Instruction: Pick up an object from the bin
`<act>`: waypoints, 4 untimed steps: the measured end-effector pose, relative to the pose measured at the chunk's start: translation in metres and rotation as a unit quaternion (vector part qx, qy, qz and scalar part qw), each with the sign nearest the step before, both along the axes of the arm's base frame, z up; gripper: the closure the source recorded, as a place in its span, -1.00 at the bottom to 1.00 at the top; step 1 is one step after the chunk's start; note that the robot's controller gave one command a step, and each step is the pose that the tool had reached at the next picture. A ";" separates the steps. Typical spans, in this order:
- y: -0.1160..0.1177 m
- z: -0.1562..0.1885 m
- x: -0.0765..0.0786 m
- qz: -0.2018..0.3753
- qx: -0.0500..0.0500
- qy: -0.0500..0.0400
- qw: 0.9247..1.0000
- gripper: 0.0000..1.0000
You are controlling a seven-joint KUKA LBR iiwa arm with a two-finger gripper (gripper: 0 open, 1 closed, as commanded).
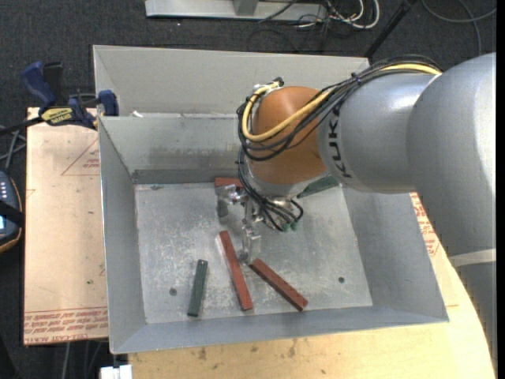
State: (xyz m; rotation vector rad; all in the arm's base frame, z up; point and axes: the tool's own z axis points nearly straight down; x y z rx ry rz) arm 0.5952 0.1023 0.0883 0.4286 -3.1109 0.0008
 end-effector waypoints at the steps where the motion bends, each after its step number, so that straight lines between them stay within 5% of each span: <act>1: 0.051 -0.012 -0.021 0.120 0.000 -0.003 0.993 -1.00; 2: 0.074 -0.014 -0.028 0.181 0.003 -0.002 0.984 -1.00; 3: 0.077 0.014 -0.026 0.317 0.001 -0.001 0.948 -1.00; 4: 0.079 0.031 -0.053 0.397 0.002 -0.001 0.918 -1.00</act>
Offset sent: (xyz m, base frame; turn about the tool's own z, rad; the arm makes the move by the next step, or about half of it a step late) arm -0.0273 0.0145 -0.0183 -0.6972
